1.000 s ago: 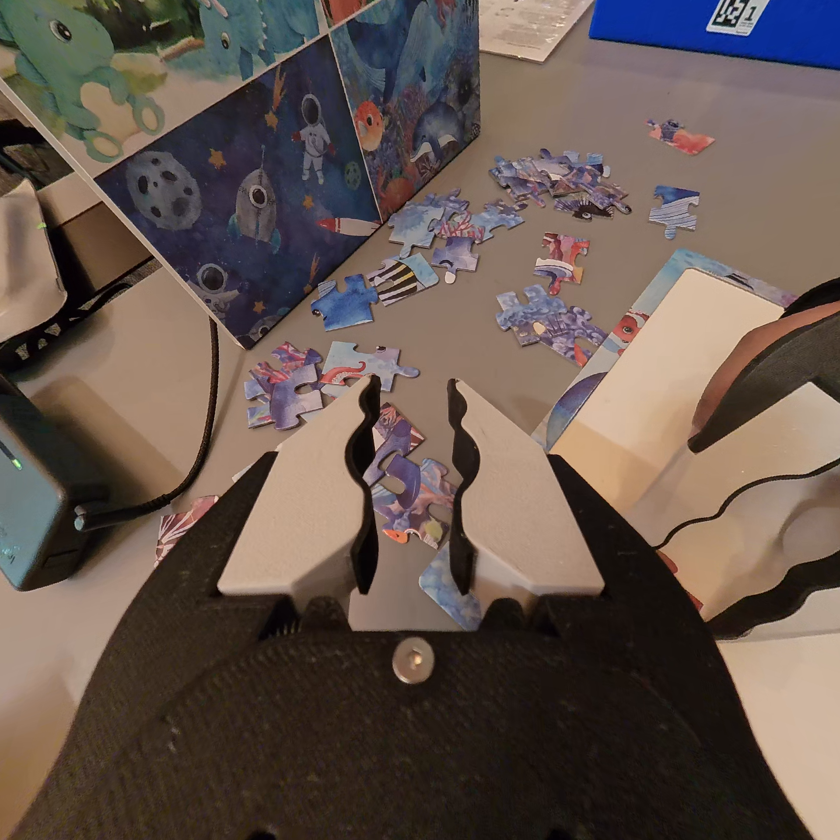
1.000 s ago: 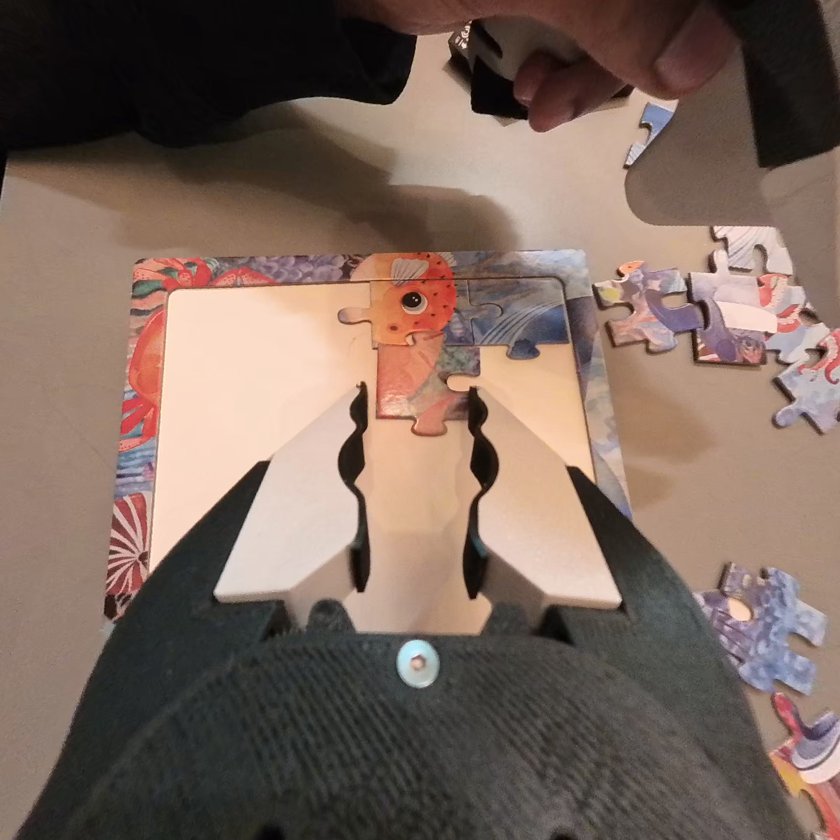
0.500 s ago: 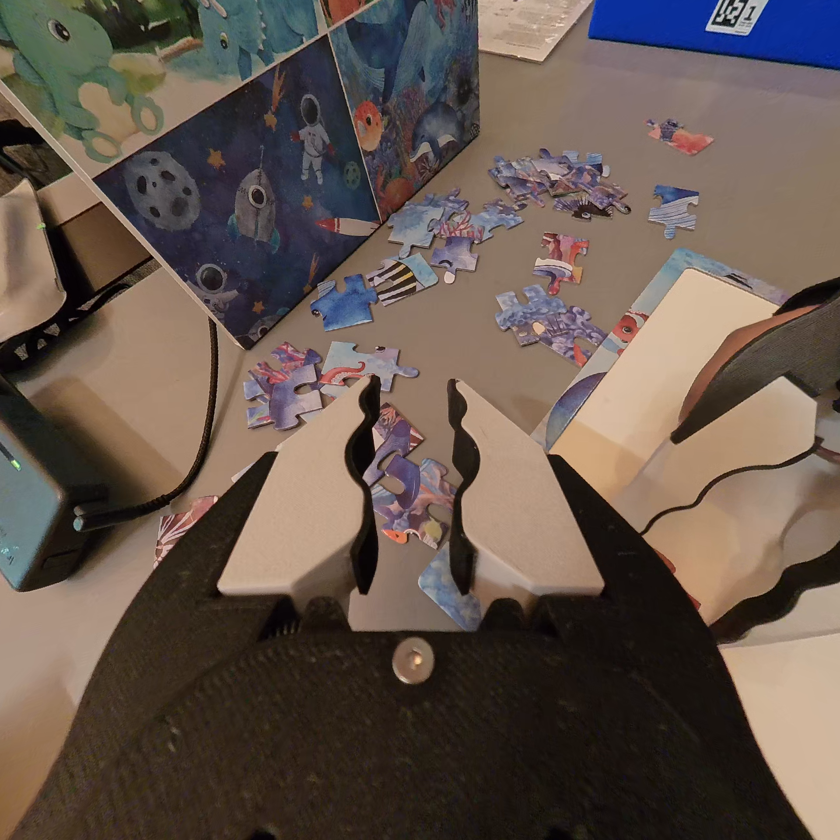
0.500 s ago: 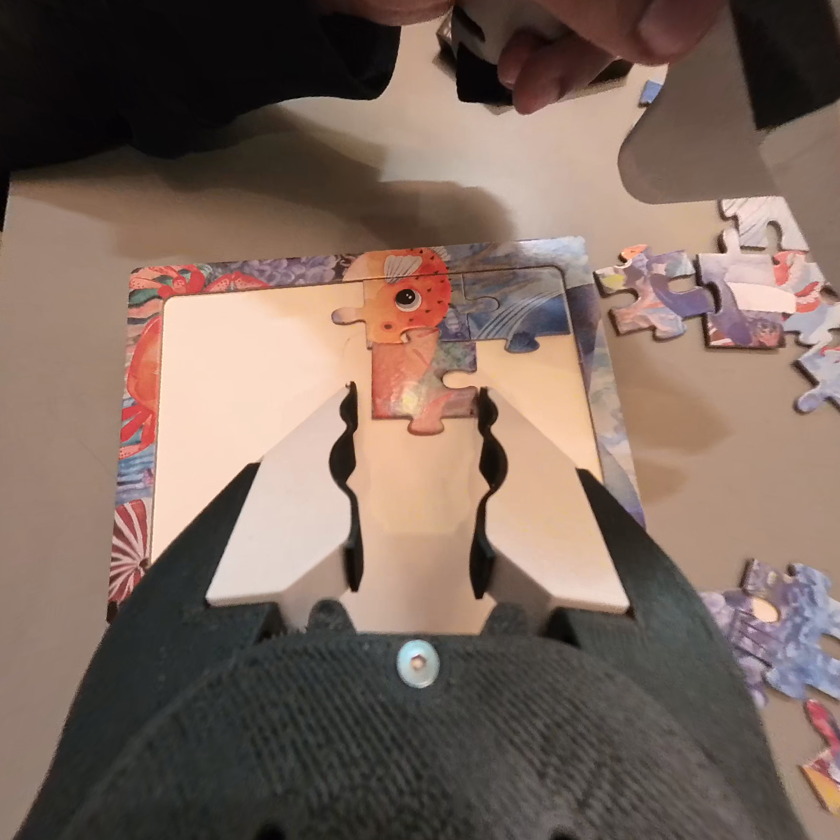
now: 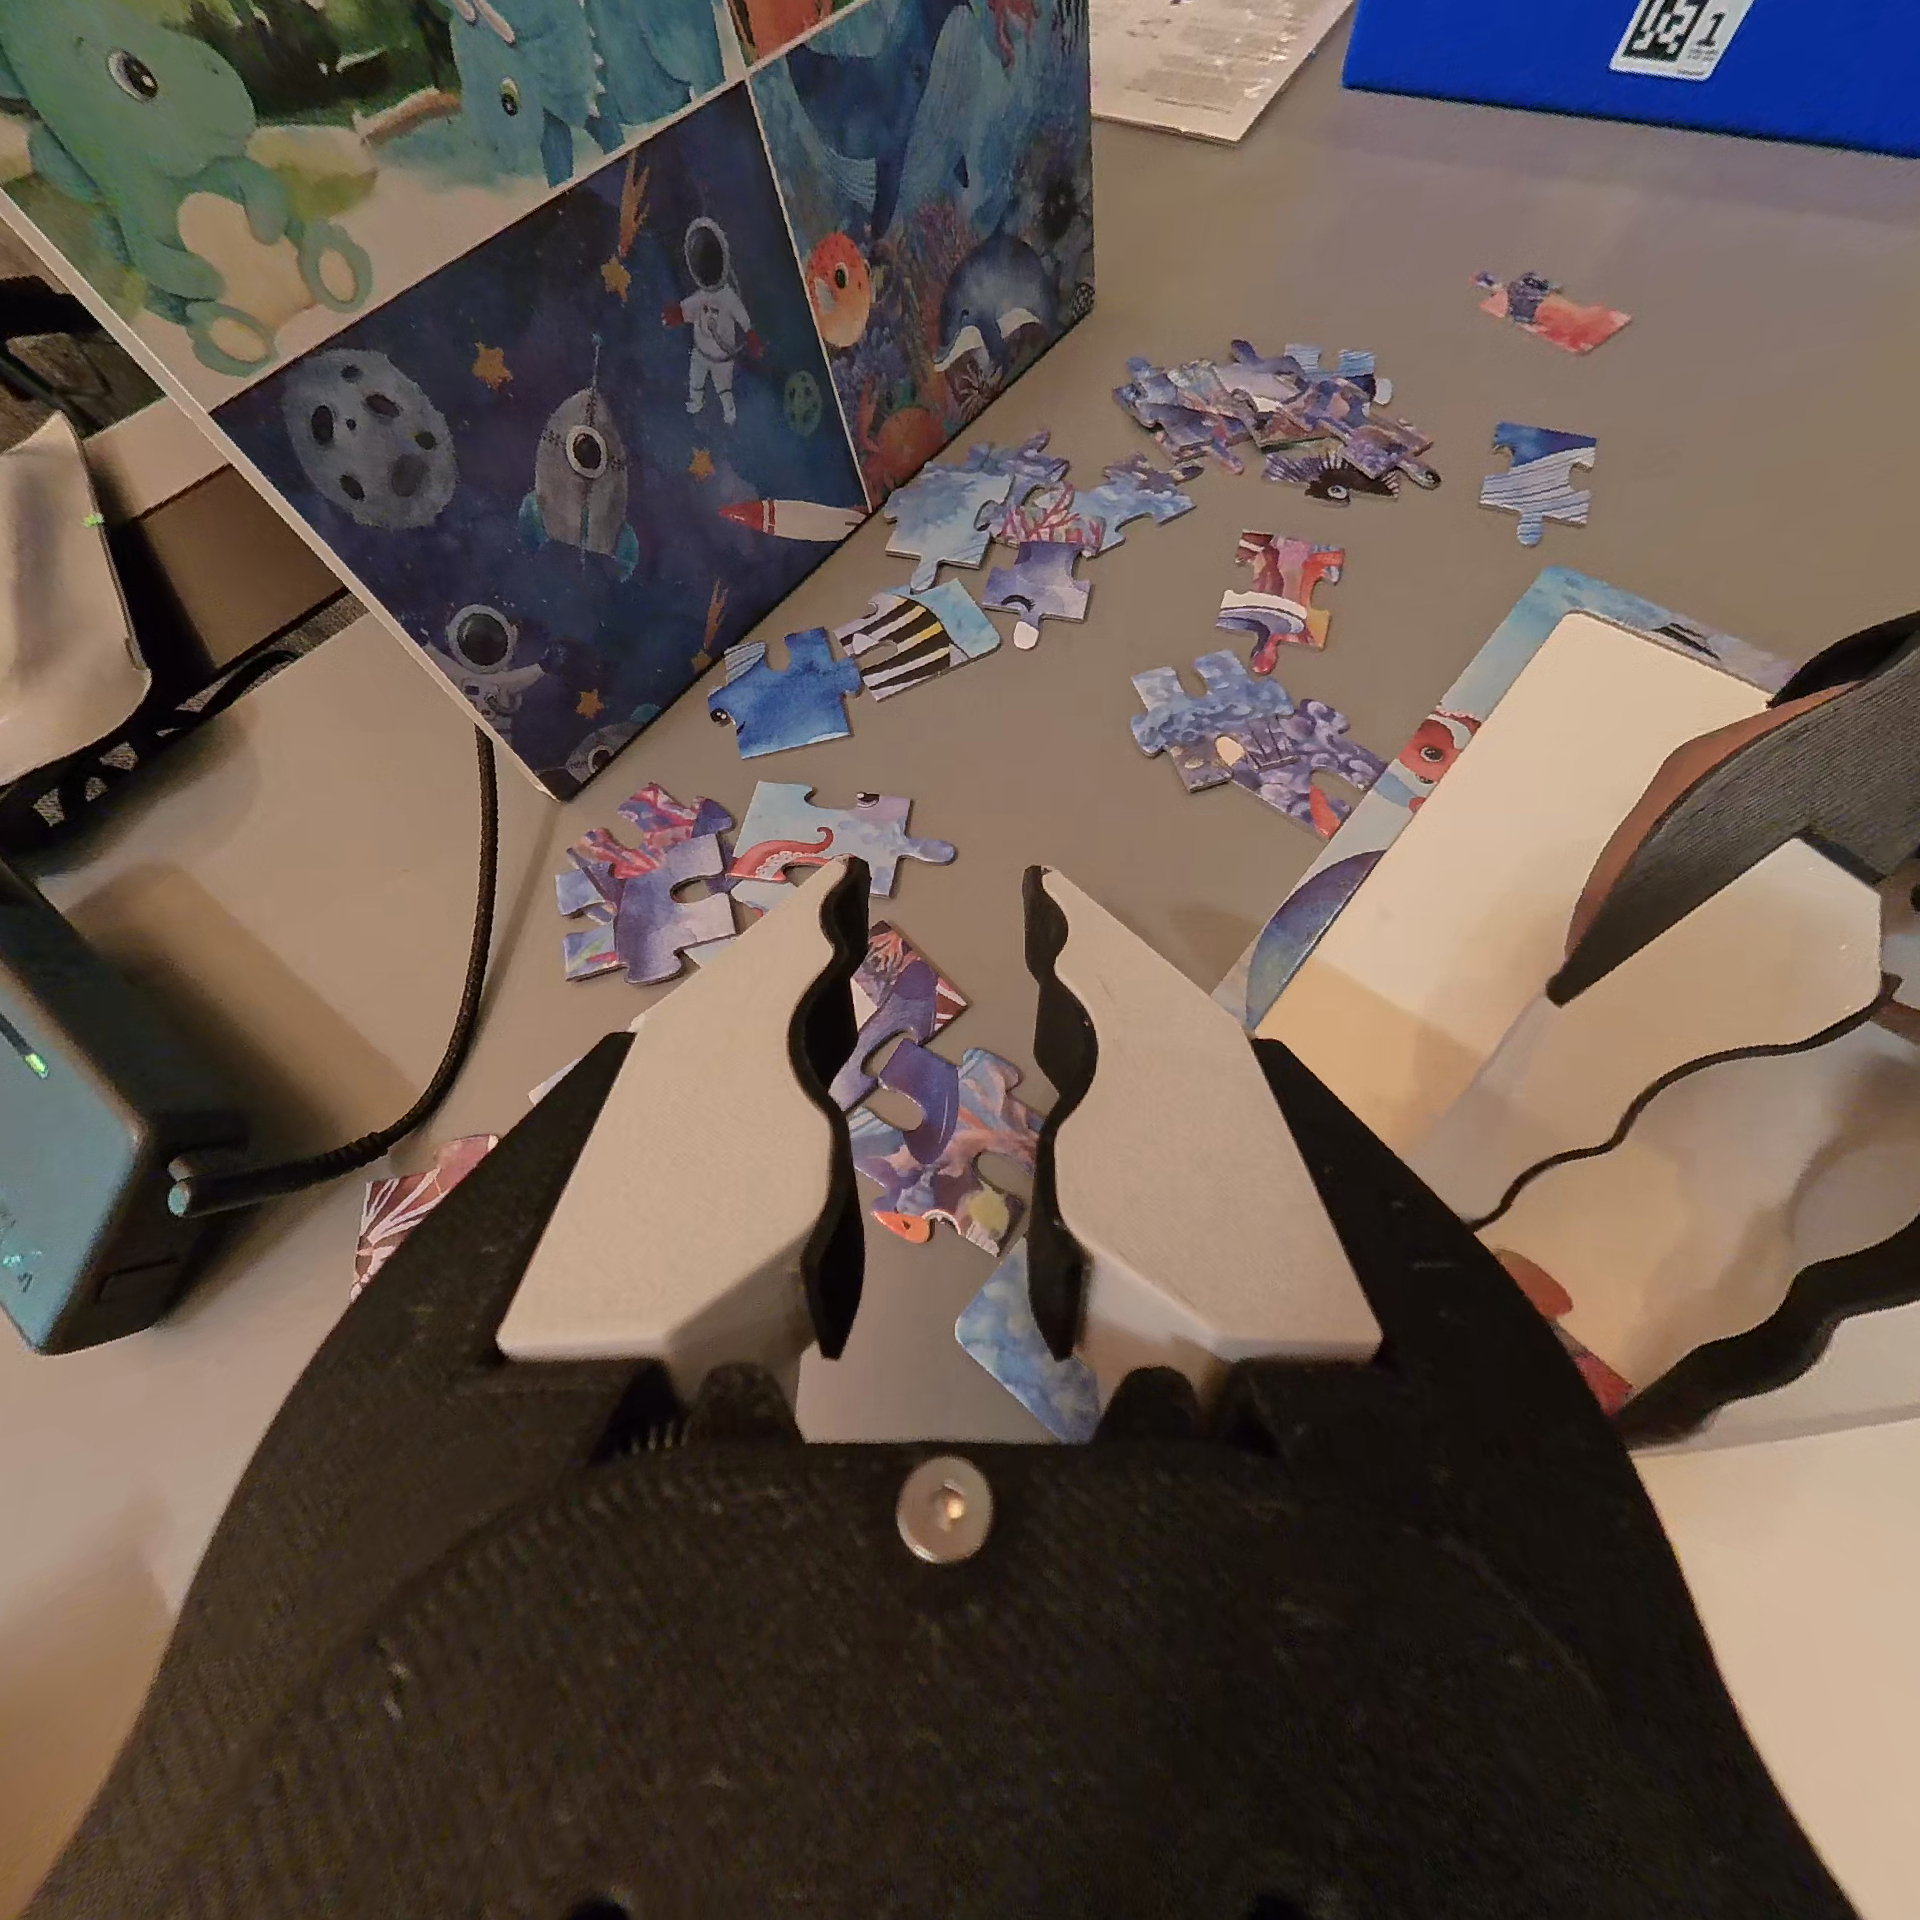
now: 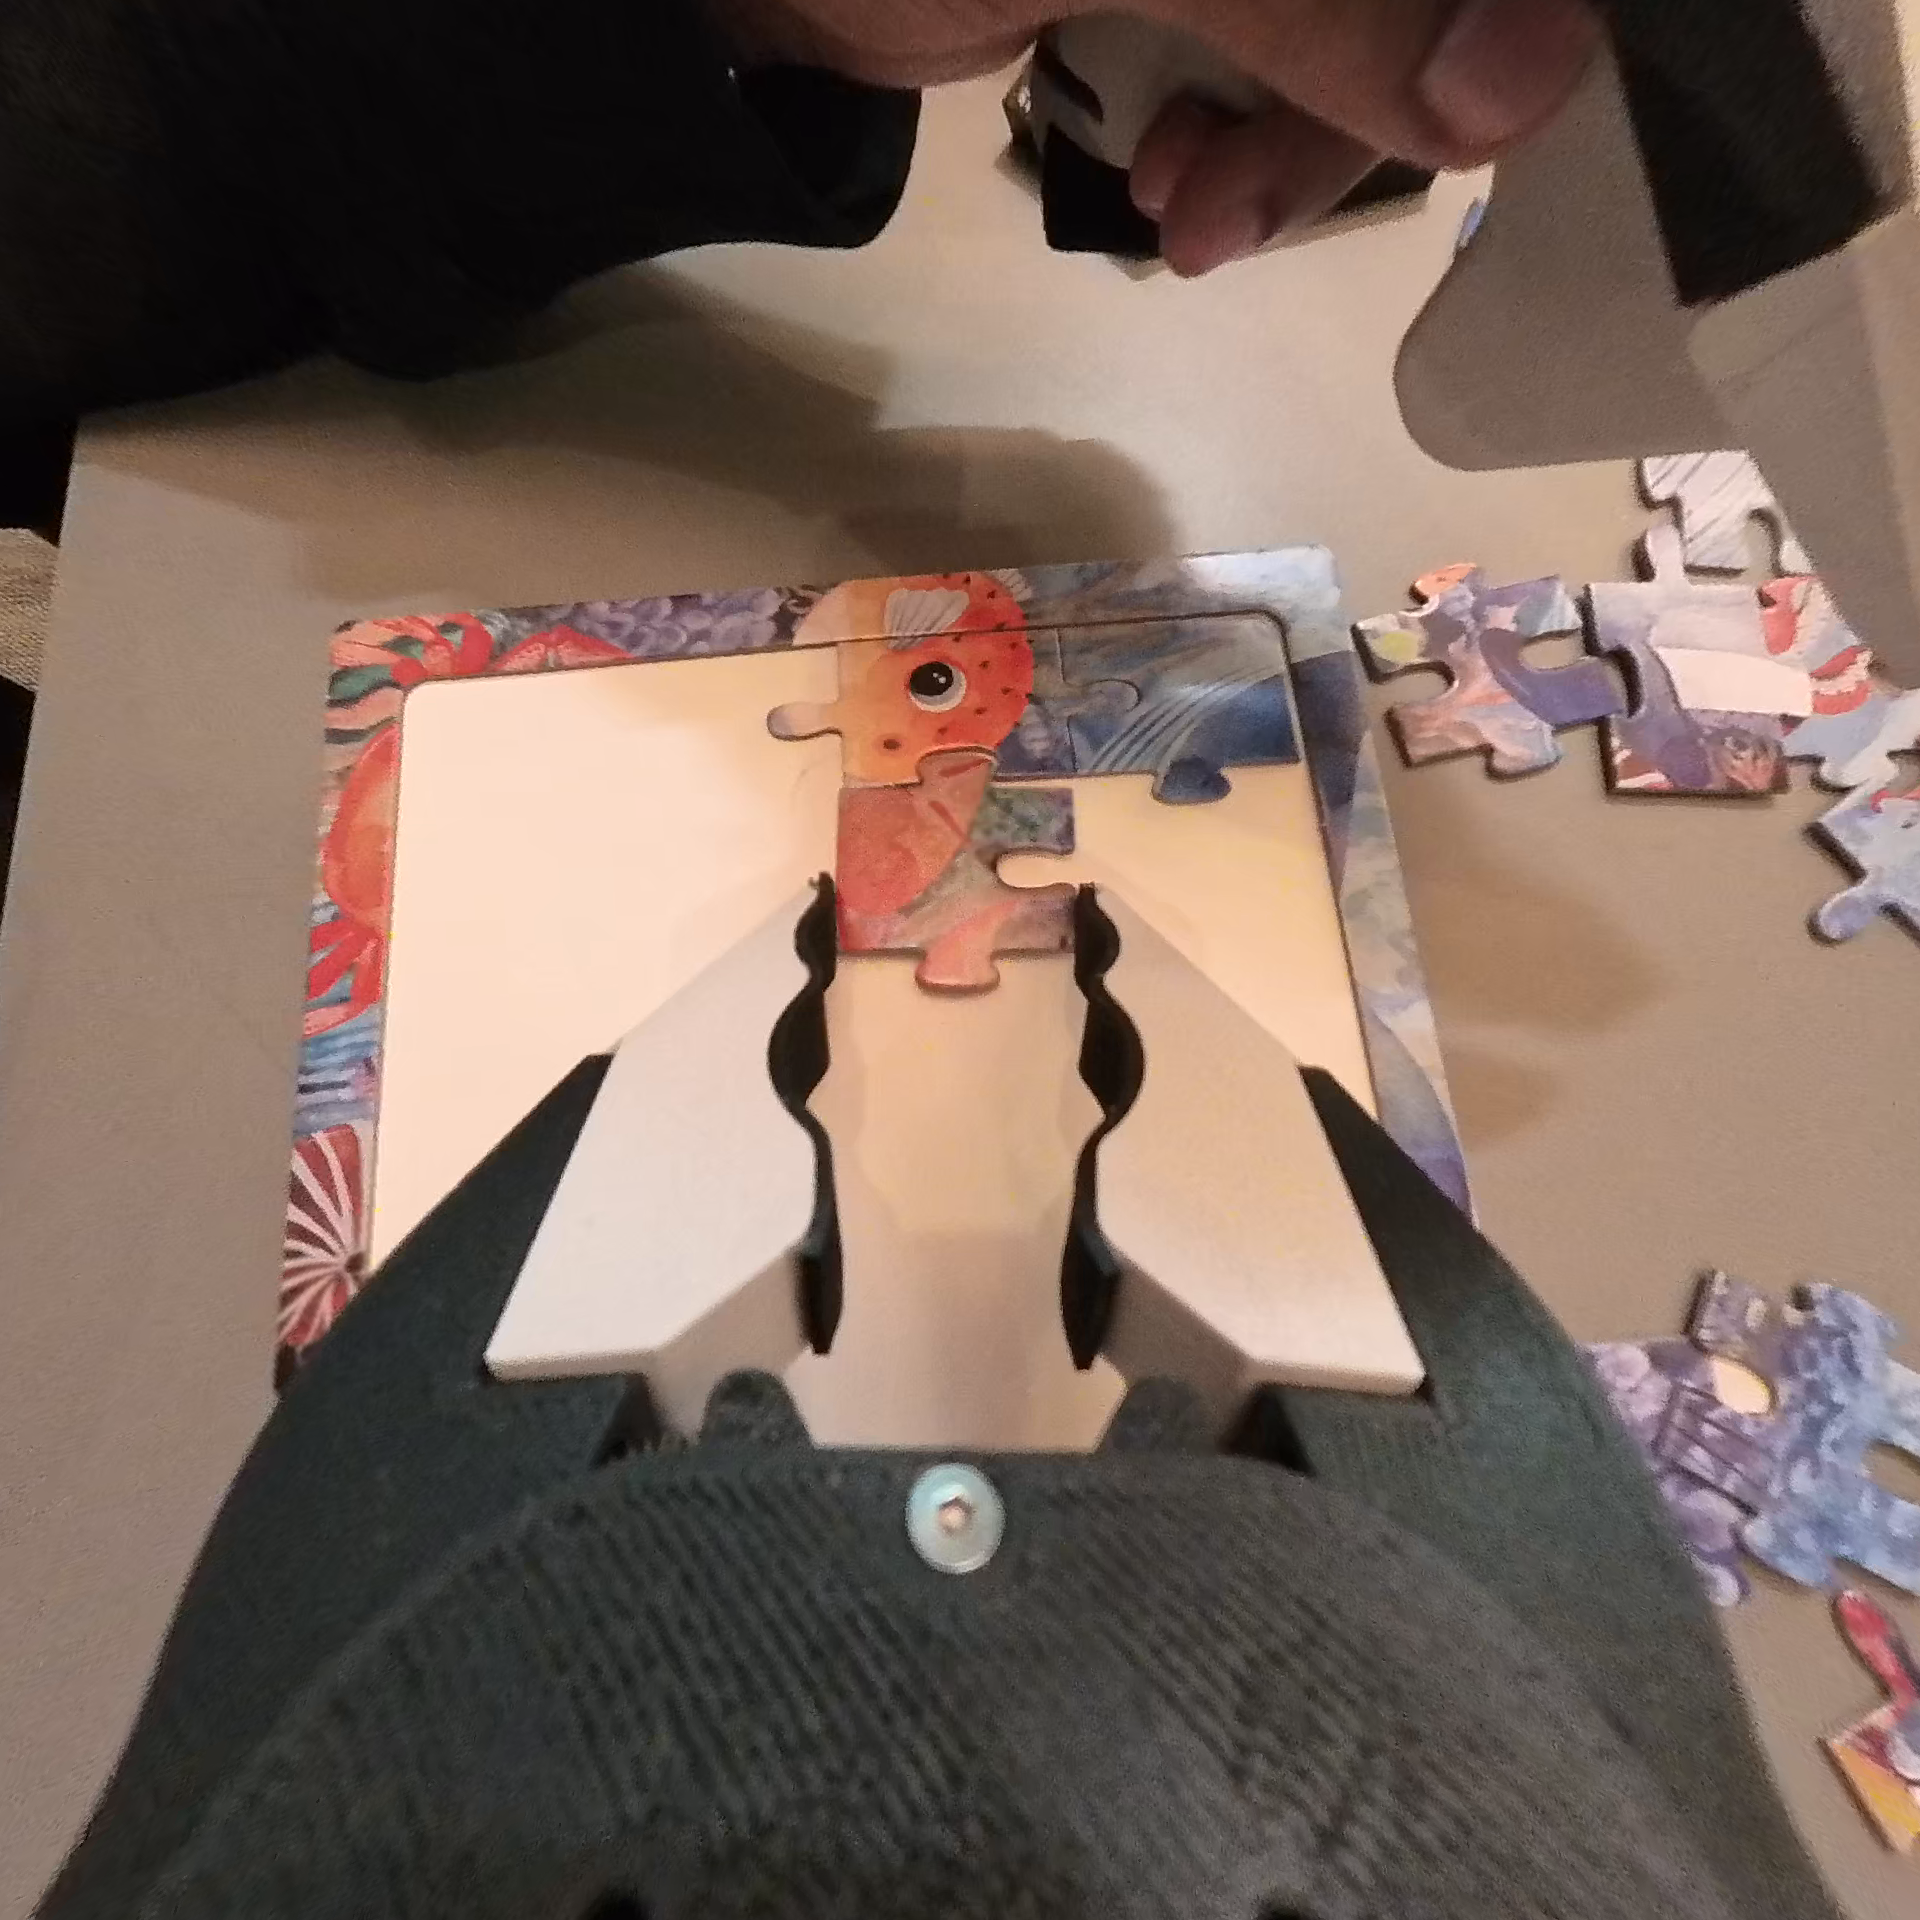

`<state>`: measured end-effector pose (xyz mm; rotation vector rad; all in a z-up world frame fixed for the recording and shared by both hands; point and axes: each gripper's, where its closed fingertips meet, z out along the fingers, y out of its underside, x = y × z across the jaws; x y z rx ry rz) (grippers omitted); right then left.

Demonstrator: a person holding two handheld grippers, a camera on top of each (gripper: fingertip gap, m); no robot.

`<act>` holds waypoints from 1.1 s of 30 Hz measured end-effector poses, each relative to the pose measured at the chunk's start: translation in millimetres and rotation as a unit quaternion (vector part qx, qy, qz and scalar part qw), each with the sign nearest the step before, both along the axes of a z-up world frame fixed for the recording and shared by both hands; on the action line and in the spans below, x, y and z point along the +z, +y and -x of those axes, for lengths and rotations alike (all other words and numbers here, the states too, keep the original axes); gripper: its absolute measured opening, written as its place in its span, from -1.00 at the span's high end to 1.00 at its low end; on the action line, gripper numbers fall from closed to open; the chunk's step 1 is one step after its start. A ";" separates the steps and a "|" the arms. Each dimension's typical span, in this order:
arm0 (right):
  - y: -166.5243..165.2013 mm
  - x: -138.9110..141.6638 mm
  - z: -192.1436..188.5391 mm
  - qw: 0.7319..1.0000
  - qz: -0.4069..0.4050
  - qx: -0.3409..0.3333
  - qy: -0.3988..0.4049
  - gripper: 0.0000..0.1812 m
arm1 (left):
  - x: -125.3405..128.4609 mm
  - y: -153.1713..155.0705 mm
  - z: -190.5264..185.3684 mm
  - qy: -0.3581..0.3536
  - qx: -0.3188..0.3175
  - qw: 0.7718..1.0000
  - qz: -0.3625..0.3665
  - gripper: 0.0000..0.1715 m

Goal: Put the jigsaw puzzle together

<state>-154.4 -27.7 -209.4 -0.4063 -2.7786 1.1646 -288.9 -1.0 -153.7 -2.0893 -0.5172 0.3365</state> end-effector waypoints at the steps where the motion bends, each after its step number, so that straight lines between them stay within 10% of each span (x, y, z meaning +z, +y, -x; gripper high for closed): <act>1: -1.2 1.9 -1.2 1.000 0.005 0.003 0.000 0.51 | -0.1 0.1 -0.1 0.000 0.000 1.000 0.000 0.68; 33: 48.1 27.3 29.7 0.998 0.033 -0.059 0.007 0.59 | 1.0 -2.4 1.7 0.005 0.004 1.000 0.001 0.67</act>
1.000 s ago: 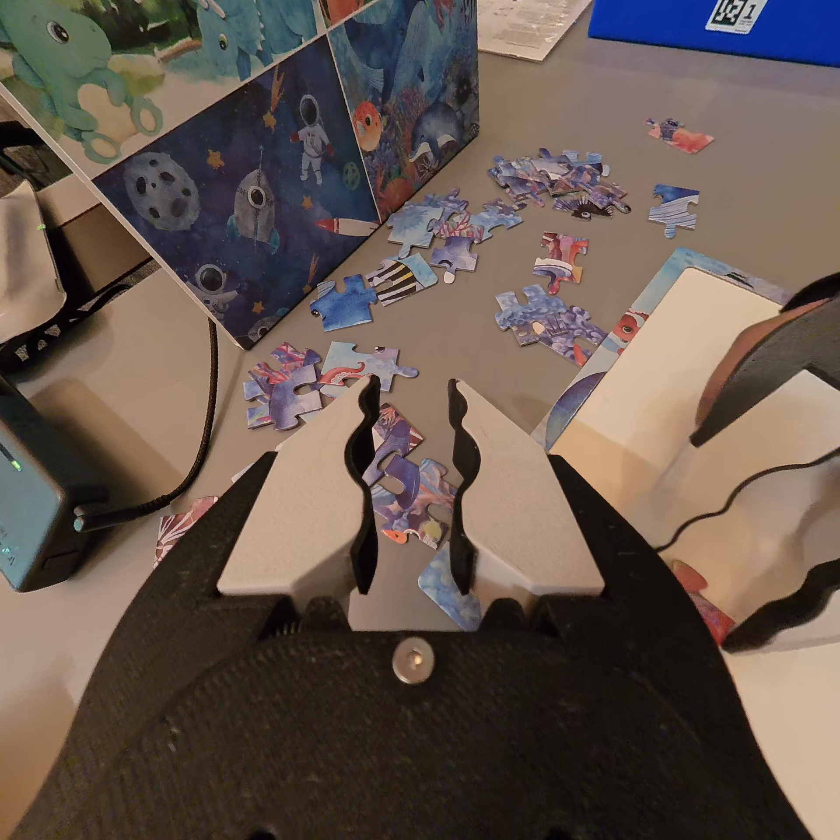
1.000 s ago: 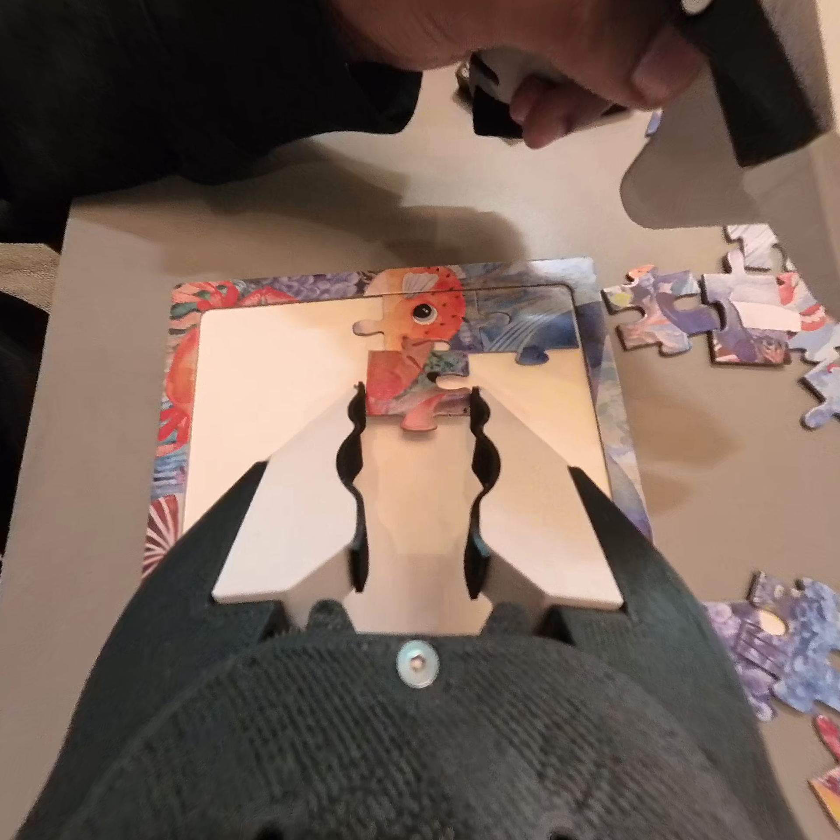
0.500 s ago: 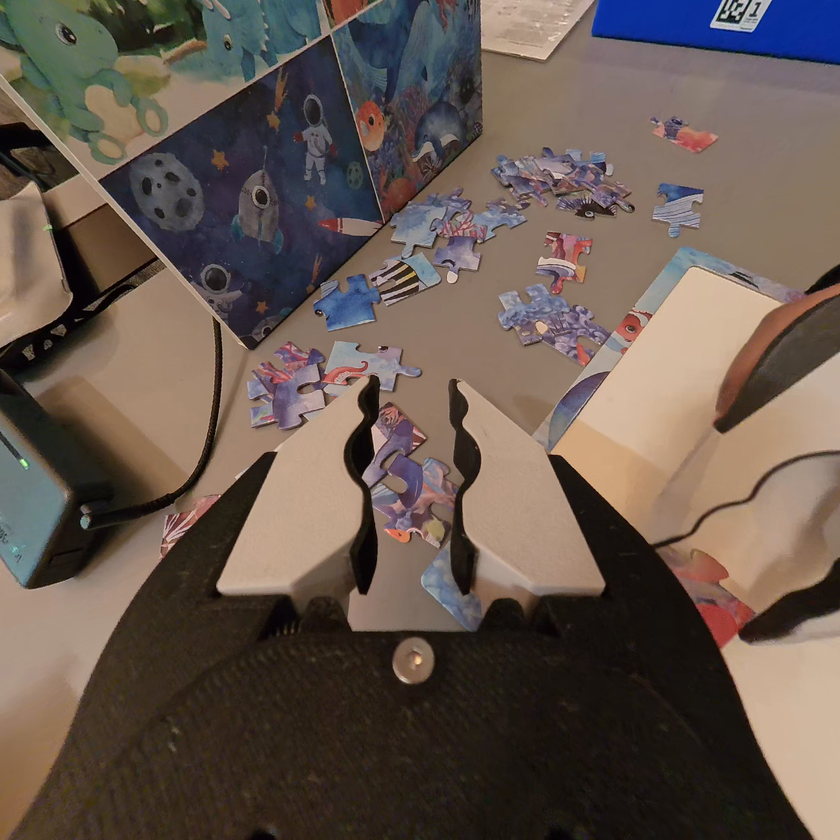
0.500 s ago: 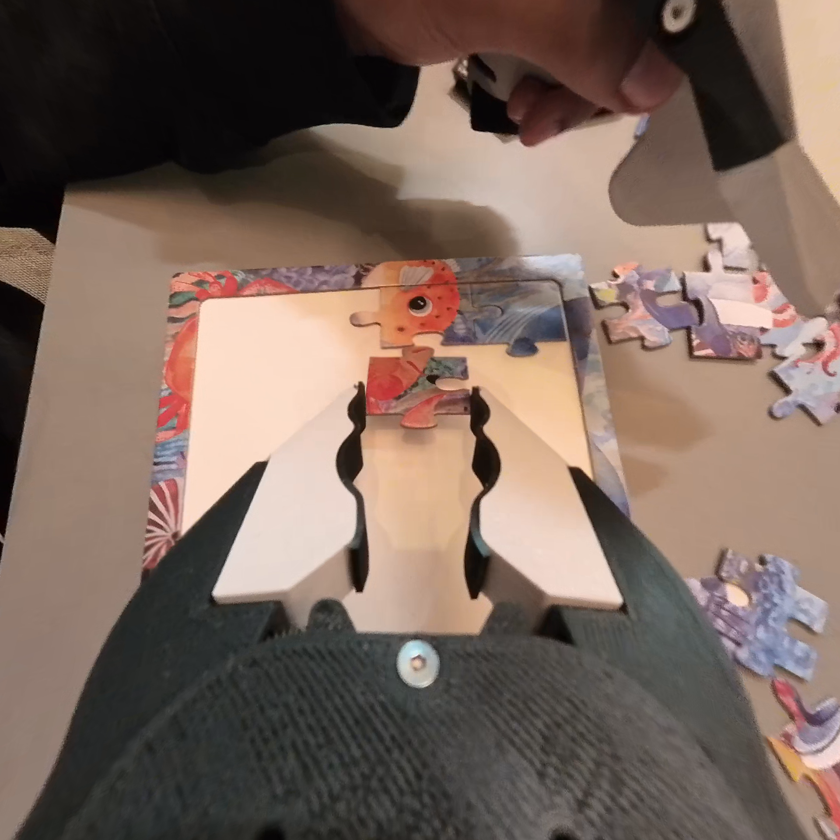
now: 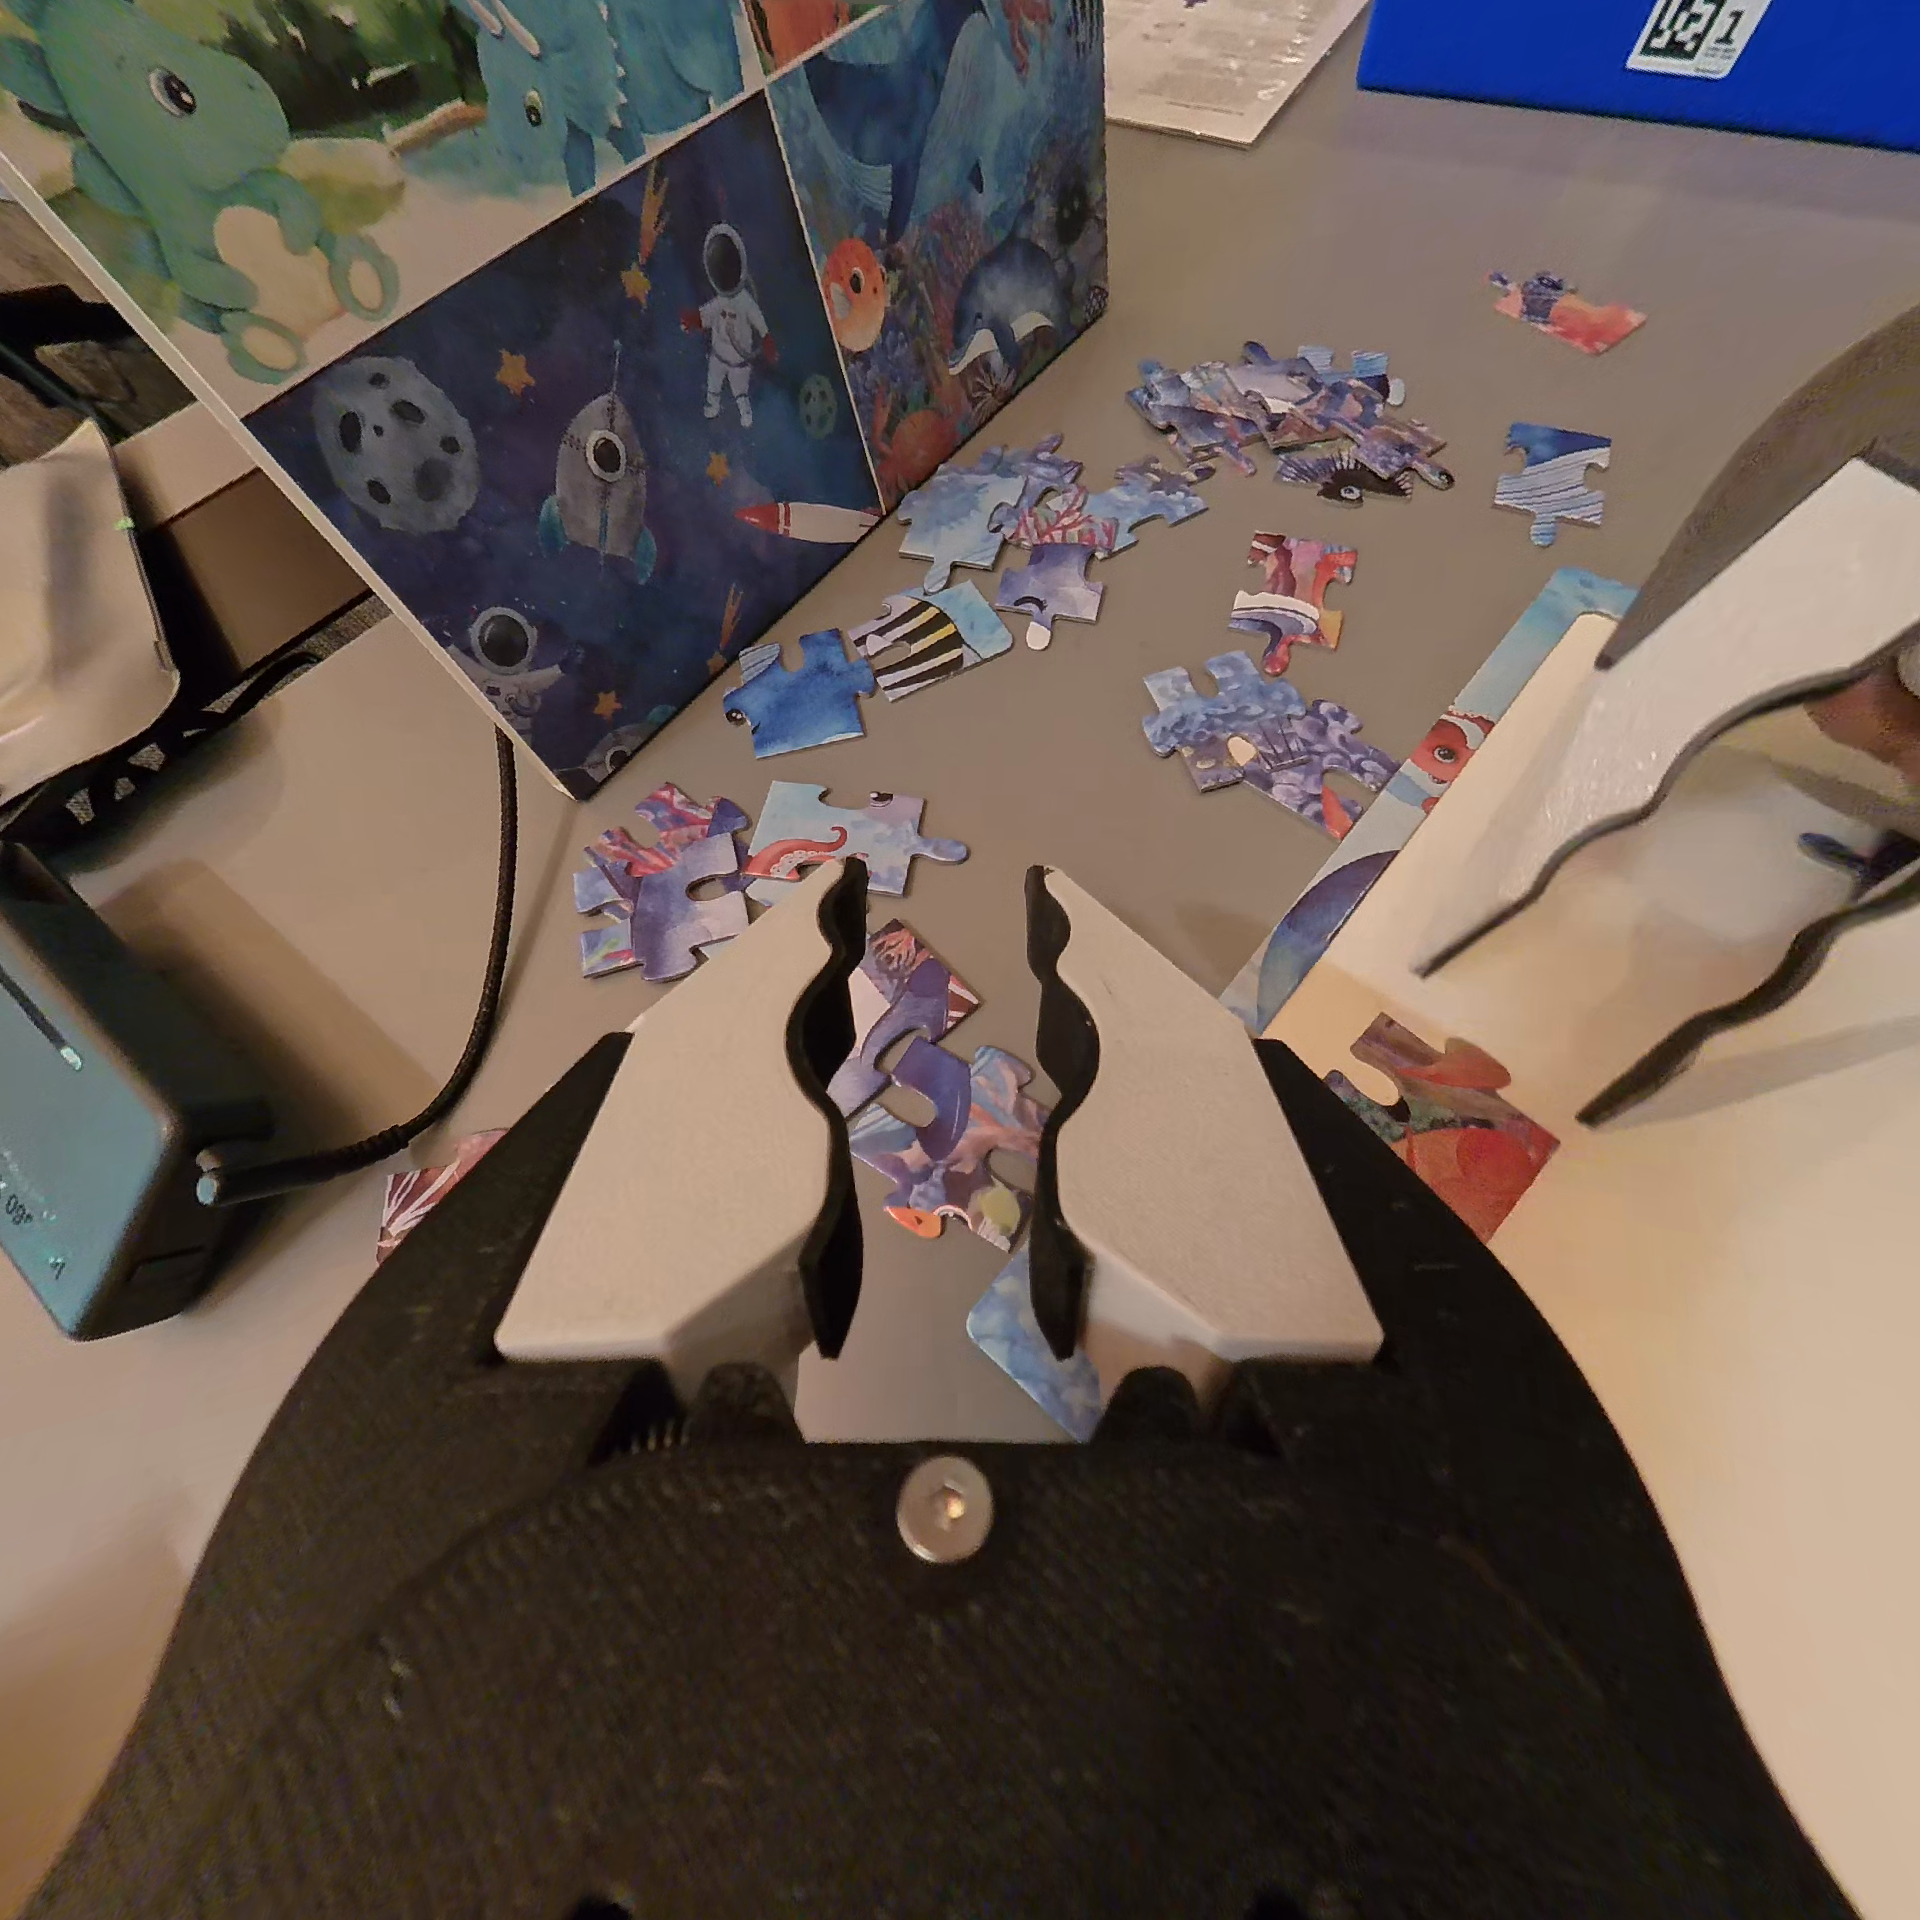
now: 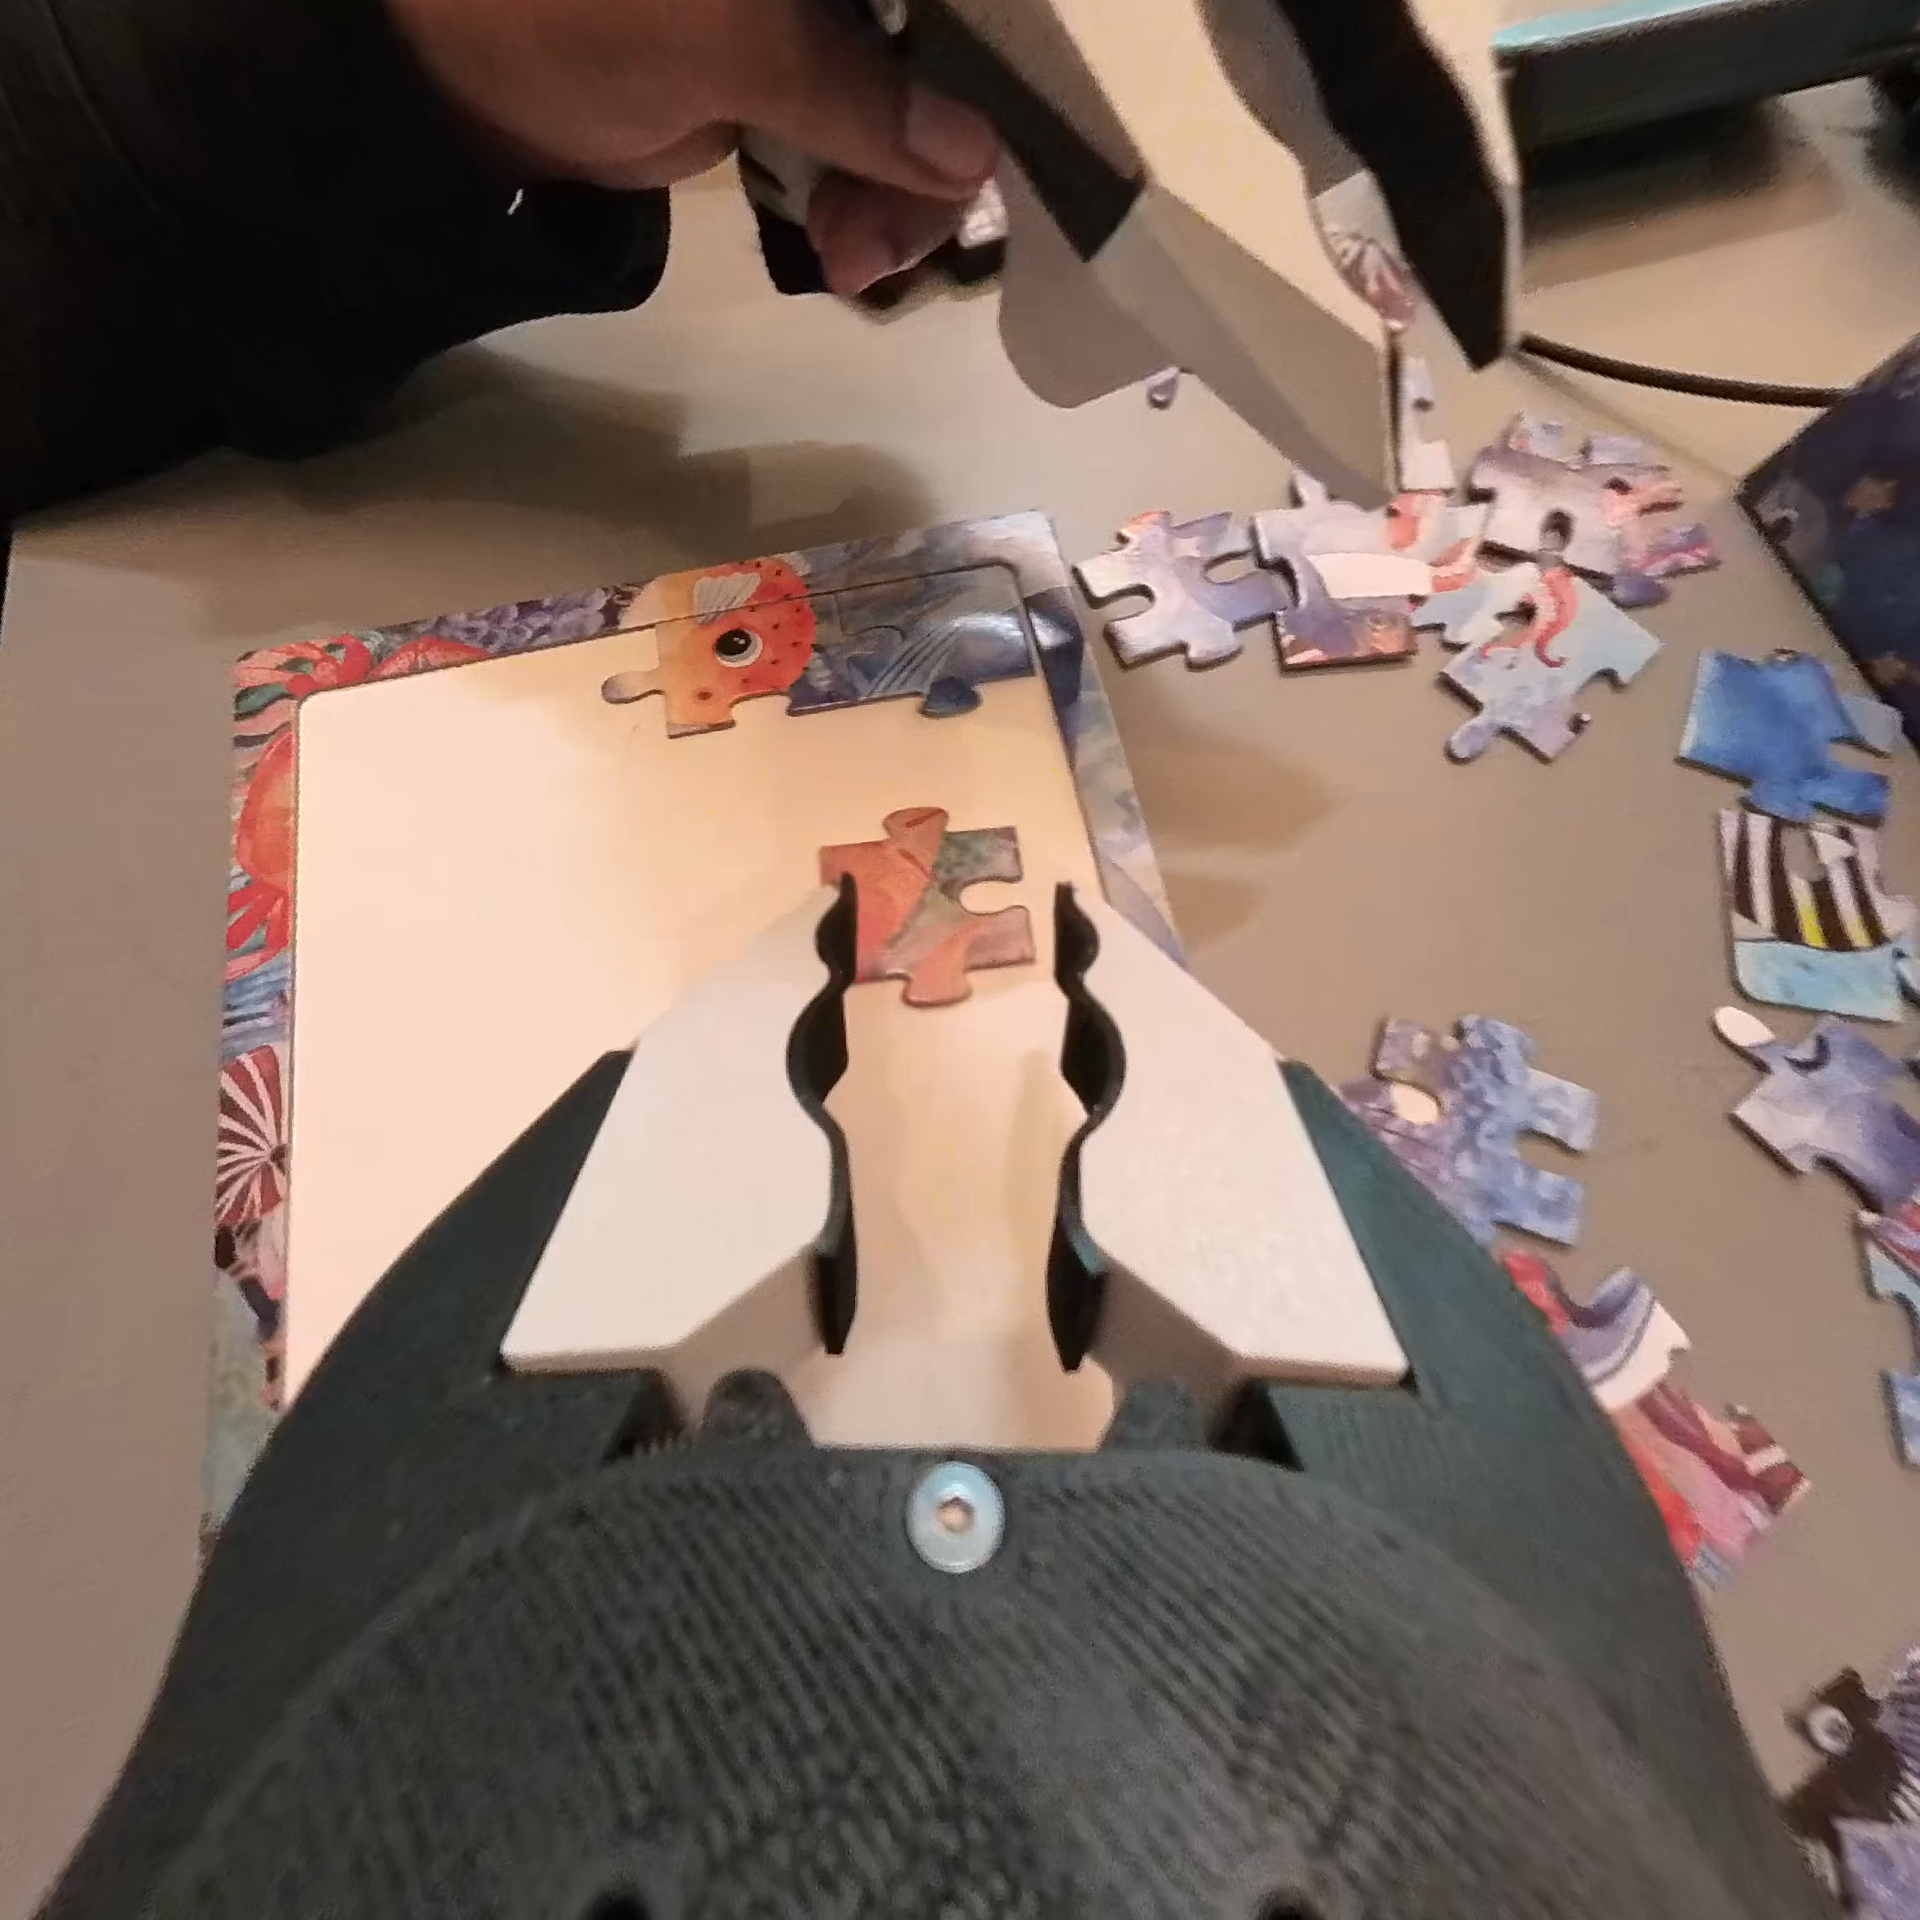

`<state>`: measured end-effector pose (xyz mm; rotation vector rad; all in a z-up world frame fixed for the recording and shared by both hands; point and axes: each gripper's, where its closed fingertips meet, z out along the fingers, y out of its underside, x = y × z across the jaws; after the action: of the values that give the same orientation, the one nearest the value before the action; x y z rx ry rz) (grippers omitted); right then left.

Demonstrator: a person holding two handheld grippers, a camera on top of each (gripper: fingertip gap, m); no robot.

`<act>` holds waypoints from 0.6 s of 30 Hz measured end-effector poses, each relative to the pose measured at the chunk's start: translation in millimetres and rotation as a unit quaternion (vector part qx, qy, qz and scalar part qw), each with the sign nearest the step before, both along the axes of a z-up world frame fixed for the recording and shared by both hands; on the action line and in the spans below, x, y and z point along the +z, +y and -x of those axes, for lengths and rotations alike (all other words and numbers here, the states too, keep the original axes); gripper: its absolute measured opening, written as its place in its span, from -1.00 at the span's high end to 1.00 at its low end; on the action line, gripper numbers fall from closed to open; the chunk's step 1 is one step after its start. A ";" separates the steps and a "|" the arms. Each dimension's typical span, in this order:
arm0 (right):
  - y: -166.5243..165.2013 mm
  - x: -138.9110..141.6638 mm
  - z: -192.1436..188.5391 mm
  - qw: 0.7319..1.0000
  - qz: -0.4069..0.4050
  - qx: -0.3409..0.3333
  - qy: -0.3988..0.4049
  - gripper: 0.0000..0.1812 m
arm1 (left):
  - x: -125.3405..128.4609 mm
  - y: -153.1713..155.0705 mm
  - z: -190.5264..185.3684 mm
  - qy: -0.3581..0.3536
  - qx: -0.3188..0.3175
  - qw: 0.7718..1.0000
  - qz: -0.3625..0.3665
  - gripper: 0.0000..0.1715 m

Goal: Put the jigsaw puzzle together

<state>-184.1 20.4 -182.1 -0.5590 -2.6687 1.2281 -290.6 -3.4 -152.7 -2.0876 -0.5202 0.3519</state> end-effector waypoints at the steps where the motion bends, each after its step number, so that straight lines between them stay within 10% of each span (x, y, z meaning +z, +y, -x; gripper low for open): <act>1: 3.1 1.1 2.1 1.000 0.002 -0.004 0.001 0.57 | -0.1 0.0 0.0 0.000 0.000 1.000 0.000 0.67; 18: -9.4 -31.3 -3.2 0.999 -0.031 0.004 -0.018 0.41 | -3.4 1.3 -0.5 -0.004 -0.002 1.000 0.002 0.67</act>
<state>-180.9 11.0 -213.3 -0.5653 -2.7310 1.1433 -290.1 -2.2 -156.0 -2.0950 -0.5203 0.3432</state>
